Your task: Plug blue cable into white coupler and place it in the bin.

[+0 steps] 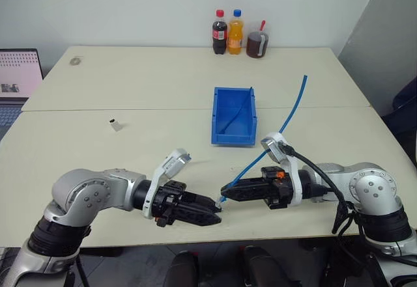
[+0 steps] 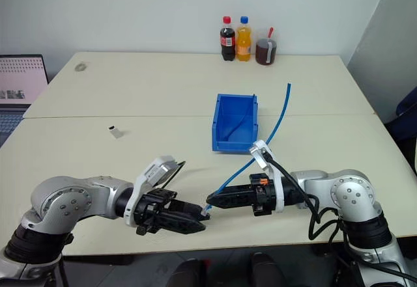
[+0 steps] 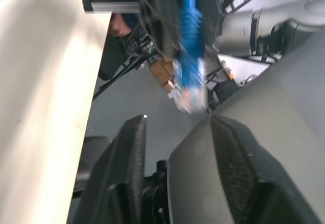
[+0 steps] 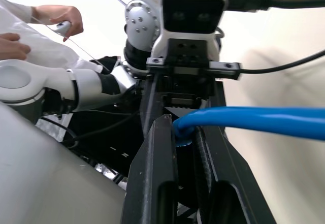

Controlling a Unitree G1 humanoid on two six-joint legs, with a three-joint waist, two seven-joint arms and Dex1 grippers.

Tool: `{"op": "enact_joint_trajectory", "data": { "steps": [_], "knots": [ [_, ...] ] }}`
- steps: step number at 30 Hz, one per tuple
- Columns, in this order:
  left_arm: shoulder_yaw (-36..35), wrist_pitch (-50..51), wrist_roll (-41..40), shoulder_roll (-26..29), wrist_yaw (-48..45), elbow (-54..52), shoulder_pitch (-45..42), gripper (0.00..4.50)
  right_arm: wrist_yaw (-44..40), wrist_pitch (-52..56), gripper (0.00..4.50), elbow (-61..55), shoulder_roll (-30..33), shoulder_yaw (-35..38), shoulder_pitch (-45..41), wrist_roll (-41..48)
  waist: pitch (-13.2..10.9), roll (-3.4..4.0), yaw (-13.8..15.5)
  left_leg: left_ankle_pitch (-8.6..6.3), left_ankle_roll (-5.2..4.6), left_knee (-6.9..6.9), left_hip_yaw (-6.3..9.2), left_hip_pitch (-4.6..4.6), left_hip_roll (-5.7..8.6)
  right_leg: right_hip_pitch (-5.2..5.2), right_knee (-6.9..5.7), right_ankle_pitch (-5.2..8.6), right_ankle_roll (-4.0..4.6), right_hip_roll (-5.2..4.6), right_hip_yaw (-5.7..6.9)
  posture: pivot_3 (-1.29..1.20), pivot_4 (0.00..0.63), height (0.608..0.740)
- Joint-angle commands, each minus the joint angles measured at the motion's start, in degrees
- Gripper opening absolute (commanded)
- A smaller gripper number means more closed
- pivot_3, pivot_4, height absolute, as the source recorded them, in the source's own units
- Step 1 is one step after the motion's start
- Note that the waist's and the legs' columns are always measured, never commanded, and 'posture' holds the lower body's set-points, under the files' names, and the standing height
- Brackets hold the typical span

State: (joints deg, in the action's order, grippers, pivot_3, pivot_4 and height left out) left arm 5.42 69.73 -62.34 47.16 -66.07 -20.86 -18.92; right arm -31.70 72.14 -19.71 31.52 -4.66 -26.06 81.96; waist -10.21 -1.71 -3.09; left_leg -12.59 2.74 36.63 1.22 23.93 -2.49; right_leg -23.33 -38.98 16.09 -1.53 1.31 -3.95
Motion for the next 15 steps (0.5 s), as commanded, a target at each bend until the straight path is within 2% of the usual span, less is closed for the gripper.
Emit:
{"op": "enact_joint_trajectory", "data": {
  "steps": [1,4,7,11,15],
  "knots": [
    [0.81,-7.42,6.42,3.62,-4.06,-1.69,1.79,3.04,-1.62,-1.69,0.14,0.53,0.79,1.09,-0.42,-2.82,0.00,0.00,0.01,0.00,0.00,-0.01,0.00,0.00,0.00,-0.01,0.00,0.00,0.01,0.00,0.00,0.00,0.150,0.740],
    [1.74,-15.84,15.31,5.02,-2.68,0.80,3.85,3.71,-3.12,-4.86,0.14,2.85,0.79,1.26,-0.77,-8.49,-0.01,0.02,0.07,0.00,0.00,-0.01,0.00,-0.01,0.00,-0.01,0.00,0.01,0.02,0.00,0.00,0.00,0.150,0.740],
    [-0.40,-22.19,22.07,3.19,3.77,2.43,6.19,4.43,-2.54,-7.89,0.14,5.36,-1.44,2.58,-2.24,-11.35,-0.02,0.03,0.05,0.00,0.00,-0.01,-0.05,-0.03,-0.01,-0.01,0.00,0.01,0.02,-0.03,-0.03,0.00,0.150,0.740],
    [-5.28,-25.64,28.77,-2.61,18.54,2.89,8.58,4.47,-2.47,-9.47,0.14,5.95,-3.15,3.65,-2.74,-13.19,-0.04,0.03,0.19,0.00,0.00,-0.06,-0.05,0.00,-0.12,-0.04,0.00,0.00,0.00,-0.10,-0.07,0.00,0.150,0.740],
    [-11.98,-28.21,39.23,-13.11,42.06,3.79,10.83,4.47,-2.08,-11.10,0.14,6.47,-4.77,3.93,-3.13,-15.59,-0.05,-0.01,0.35,0.00,0.00,-0.09,0.00,0.08,-0.14,-0.06,0.02,0.00,-0.01,-0.26,-0.07,0.00,0.150,0.740]
  ]
}}
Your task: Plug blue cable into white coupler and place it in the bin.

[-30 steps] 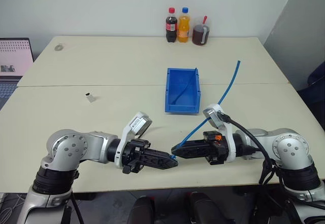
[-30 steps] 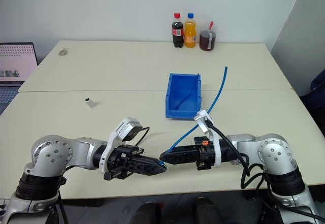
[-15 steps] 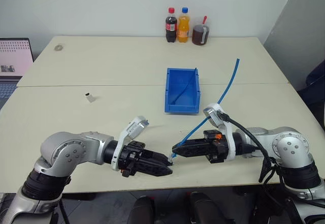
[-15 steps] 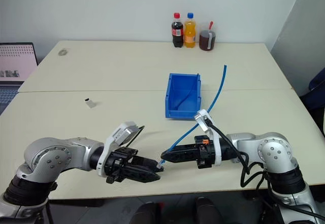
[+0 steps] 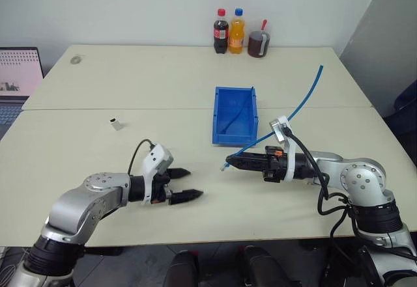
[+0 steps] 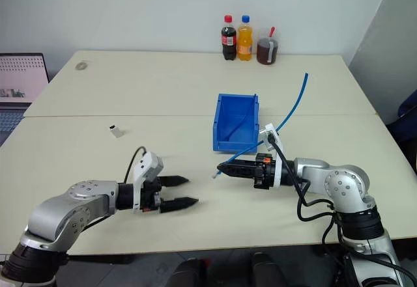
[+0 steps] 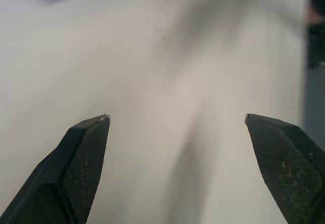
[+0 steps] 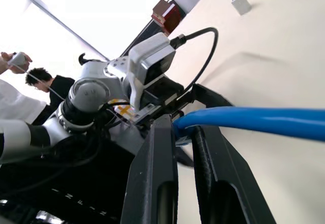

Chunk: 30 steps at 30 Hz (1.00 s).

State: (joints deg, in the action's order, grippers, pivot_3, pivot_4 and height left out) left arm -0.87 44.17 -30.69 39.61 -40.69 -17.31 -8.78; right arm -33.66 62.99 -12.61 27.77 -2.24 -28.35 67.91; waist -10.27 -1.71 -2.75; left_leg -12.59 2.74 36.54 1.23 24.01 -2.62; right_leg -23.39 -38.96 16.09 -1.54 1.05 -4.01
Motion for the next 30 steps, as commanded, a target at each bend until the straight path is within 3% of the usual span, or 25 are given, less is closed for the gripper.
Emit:
{"op": "enact_joint_trajectory", "data": {
  "steps": [1,5,9,18,30],
  "knots": [
    [-7.42,-3.38,9.56,-8.76,22.15,1.70,0.22,4.47,-0.02,-2.27,0.14,-0.27,-1.51,1.54,-0.96,-2.08,0.01,-0.01,0.08,0.00,0.00,0.00,0.01,0.01,0.00,0.00,0.02,0.00,-0.01,-0.02,-0.01,0.00,0.150,0.740],
    [-10.75,-7.78,19.05,-18.41,40.72,8.33,-3.21,4.47,-0.48,-2.89,0.14,1.31,-3.10,1.70,-1.95,-4.09,0.02,-0.03,0.63,0.00,0.00,0.11,0.00,0.01,0.08,0.05,-0.03,-0.07,-0.11,-0.08,0.03,0.00,0.150,0.740],
    [-13.76,-14.22,23.60,-22.66,50.30,18.53,-9.27,4.47,-1.36,-2.88,0.14,2.99,-3.89,1.72,-3.95,-5.80,0.05,-0.07,1.03,0.00,0.00,0.32,-0.03,0.03,0.19,0.11,-0.04,-0.20,-0.31,-0.06,0.06,0.00,0.150,0.740],
    [-16.35,-30.05,25.15,-21.78,53.32,44.62,-23.80,4.47,-1.08,-2.20,0.14,3.66,-4.33,2.68,-6.00,-8.07,0.08,-0.12,1.02,0.00,0.00,0.33,-0.01,0.16,0.60,0.10,0.03,-0.39,-0.10,-0.20,0.05,0.00,0.150,0.740],
    [-17.43,-40.82,24.00,-19.03,48.96,64.10,-33.76,4.47,1.34,0.39,0.14,0.45,-3.41,5.55,-4.18,-6.96,0.08,-0.13,1.04,0.00,0.00,0.33,0.13,0.25,0.82,0.08,-0.01,-0.45,-0.15,-0.36,0.23,0.00,0.150,0.740]
  ]
}}
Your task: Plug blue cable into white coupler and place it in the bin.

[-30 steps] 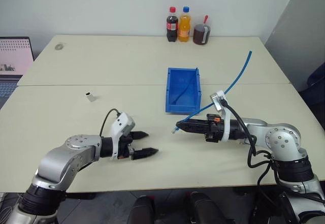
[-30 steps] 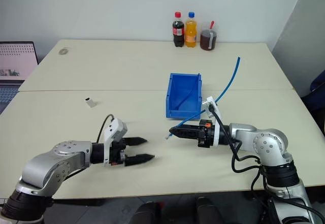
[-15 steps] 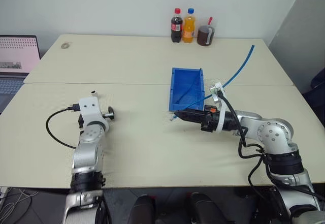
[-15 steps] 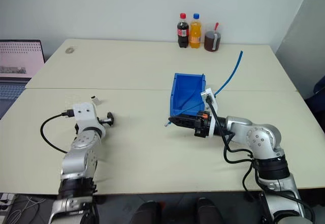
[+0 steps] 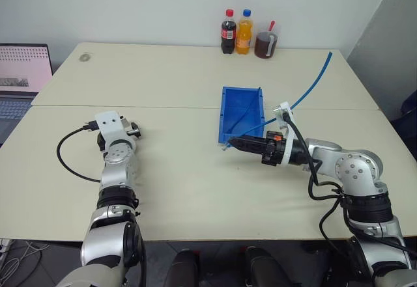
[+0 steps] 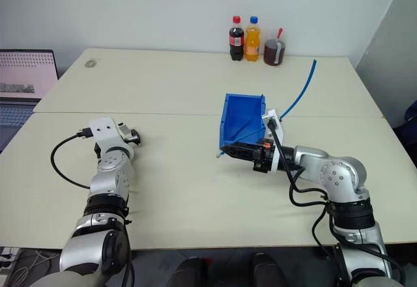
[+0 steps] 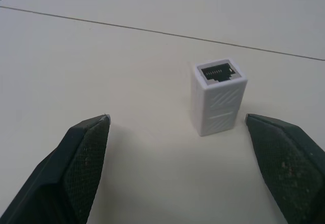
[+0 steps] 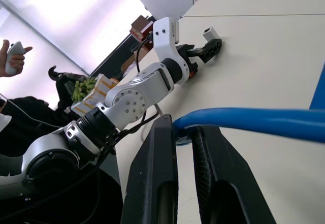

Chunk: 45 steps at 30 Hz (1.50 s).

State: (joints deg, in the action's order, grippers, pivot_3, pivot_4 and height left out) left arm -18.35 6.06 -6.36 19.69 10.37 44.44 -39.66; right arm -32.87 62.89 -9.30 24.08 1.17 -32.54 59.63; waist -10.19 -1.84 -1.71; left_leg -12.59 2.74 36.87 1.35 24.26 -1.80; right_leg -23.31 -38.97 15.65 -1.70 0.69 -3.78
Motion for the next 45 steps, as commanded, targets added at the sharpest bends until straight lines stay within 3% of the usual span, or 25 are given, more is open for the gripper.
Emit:
{"op": "enact_joint_trajectory", "data": {
  "steps": [1,5,19,24,28,32,35,39,45],
  "knots": [
    [0.22,-3.15,-0.42,0.87,-2.85,3.11,-3.51,4.47,0.78,0.71,0.14,-3.11,0.32,2.34,0.15,1.45,0.00,0.00,-0.01,0.00,0.00,0.00,0.02,0.01,0.00,0.00,0.00,0.00,0.00,0.00,0.02,0.00,0.150,0.740],
    [0.34,-4.25,-0.50,0.79,-3.96,5.11,-5.13,3.84,1.42,1.28,0.14,-3.49,0.21,3.00,0.23,1.71,0.00,0.00,-0.01,0.00,0.00,0.00,0.02,0.04,0.00,0.00,0.03,0.00,0.00,0.00,0.03,0.00,0.150,0.740],
    [-0.02,-2.99,0.14,1.83,-0.56,5.46,-4.53,0.84,1.68,1.55,0.14,-3.22,-0.22,3.79,0.40,1.09,0.00,0.00,-0.08,0.00,0.00,0.00,0.05,0.04,0.00,0.00,0.01,0.00,0.00,-0.01,0.04,0.00,0.150,0.740],
    [1.73,-0.48,-0.35,2.92,-6.65,2.84,-3.80,0.83,1.65,1.39,0.14,-3.65,-0.27,3.50,0.84,0.85,0.00,0.00,-0.11,0.00,0.00,0.00,0.05,0.04,0.00,0.00,0.00,0.00,0.00,-0.01,0.05,0.00,0.150,0.740],
    [11.06,5.24,-2.49,5.72,-30.78,-11.78,3.72,0.83,0.37,0.31,0.14,-4.71,1.26,2.54,0.89,-0.96,0.00,0.01,-0.16,0.00,0.01,-0.01,0.04,0.05,0.01,-0.01,0.00,-0.01,0.01,-0.01,0.05,0.00,0.150,0.740],
    [25.49,9.39,-9.93,16.44,-65.29,-36.03,19.58,0.83,-4.49,-3.50,0.14,-7.18,5.29,-2.57,0.37,-6.99,0.01,0.07,-0.50,0.01,0.03,-0.11,-0.03,0.05,0.01,-0.08,0.02,0.00,0.05,-0.05,-0.04,0.00,0.150,0.740],
    [29.59,10.40,-13.21,18.51,-74.63,-43.57,22.34,0.83,-8.38,-6.87,0.14,-8.74,7.15,-6.77,0.40,-10.95,0.00,0.14,-0.54,0.01,0.02,-0.20,-0.05,-0.05,0.00,-0.08,0.01,0.07,0.16,-0.11,-0.04,0.00,0.150,0.740],
    [34.78,4.74,-10.22,13.71,-78.52,-41.09,19.39,0.83,-12.37,-12.67,0.14,-9.64,7.78,-12.68,1.27,-17.31,0.00,0.19,0.12,0.02,-0.01,-0.15,0.01,-0.17,0.01,0.06,0.00,0.29,-0.08,-0.03,0.03,0.00,0.150,0.740],
    [39.59,-7.64,-2.90,8.39,-81.26,-27.10,13.50,0.83,-14.66,-19.14,0.14,-7.95,6.91,-17.78,4.11,-24.43,0.01,0.16,0.00,0.02,-0.01,0.08,-0.03,-0.14,0.00,0.09,-0.01,0.25,-0.18,0.02,-0.06,0.00,0.150,0.740]
  ]
}}
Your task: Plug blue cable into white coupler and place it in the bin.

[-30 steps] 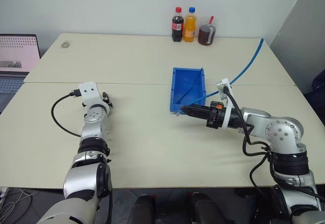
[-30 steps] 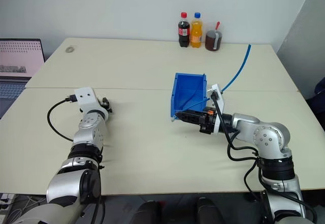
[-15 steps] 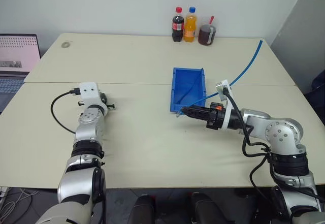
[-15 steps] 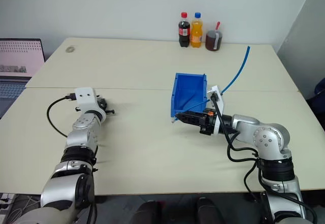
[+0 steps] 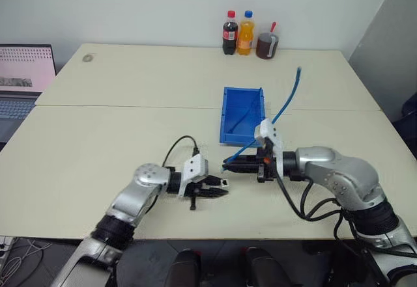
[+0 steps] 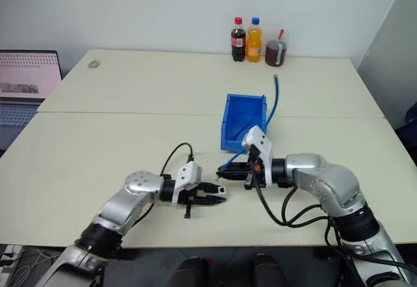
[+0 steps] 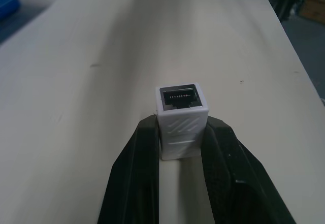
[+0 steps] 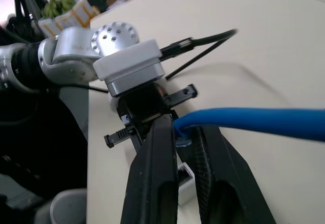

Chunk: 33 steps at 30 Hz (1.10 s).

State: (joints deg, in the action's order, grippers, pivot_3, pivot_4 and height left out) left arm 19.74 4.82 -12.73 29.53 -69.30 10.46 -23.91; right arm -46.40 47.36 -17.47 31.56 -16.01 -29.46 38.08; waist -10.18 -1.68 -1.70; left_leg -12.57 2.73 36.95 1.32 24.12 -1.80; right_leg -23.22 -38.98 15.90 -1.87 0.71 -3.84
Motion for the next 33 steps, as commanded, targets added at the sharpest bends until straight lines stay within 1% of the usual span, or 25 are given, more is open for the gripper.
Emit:
{"op": "enact_joint_trajectory", "data": {
  "steps": [1,5,11,24,33],
  "knots": [
    [1.62,-7.70,3.74,-1.91,-2.36,8.79,-2.88,0.83,-1.24,-5.12,0.14,0.93,-0.57,-1.42,1.61,-4.63,0.01,-0.01,-0.01,0.00,0.00,-0.02,0.00,0.00,0.00,0.00,0.01,0.00,0.00,0.00,-0.01,0.00,0.150,0.740],
    [2.41,-12.44,5.18,-2.57,-5.25,13.14,-3.88,0.83,-2.30,-8.07,0.14,2.03,-0.01,-2.87,3.01,-8.88,0.03,-0.01,-0.05,0.00,0.00,-0.01,0.00,-0.02,0.01,0.02,0.00,0.00,0.00,0.00,-0.02,0.00,0.150,0.740],
    [2.15,-14.11,5.44,-3.25,-6.09,14.87,-4.40,0.83,-3.92,-9.53,0.14,2.66,0.33,-3.09,3.65,-11.55,0.04,-0.02,-0.10,0.00,0.00,-0.01,0.01,-0.08,0.00,0.05,-0.02,0.00,0.00,0.01,-0.02,0.00,0.150,0.740],
    [1.67,-14.80,6.04,-3.19,-5.48,16.01,-4.43,0.83,-7.83,-9.20,0.14,3.37,1.79,-2.82,3.20,-13.17,0.08,-0.03,-0.10,0.00,0.00,-0.01,0.01,-0.15,0.00,0.11,-0.04,0.00,0.00,0.01,-0.03,0.00,0.150,0.740],
    [1.59,-13.72,5.94,-3.21,-4.80,14.51,-4.09,0.83,-6.42,-10.29,0.14,6.03,0.26,-5.22,1.94,-17.80,0.14,-0.02,-0.11,0.00,0.00,-0.01,0.01,-0.21,0.00,0.15,-0.05,0.00,-0.01,0.01,-0.03,0.00,0.150,0.740]
  ]
}}
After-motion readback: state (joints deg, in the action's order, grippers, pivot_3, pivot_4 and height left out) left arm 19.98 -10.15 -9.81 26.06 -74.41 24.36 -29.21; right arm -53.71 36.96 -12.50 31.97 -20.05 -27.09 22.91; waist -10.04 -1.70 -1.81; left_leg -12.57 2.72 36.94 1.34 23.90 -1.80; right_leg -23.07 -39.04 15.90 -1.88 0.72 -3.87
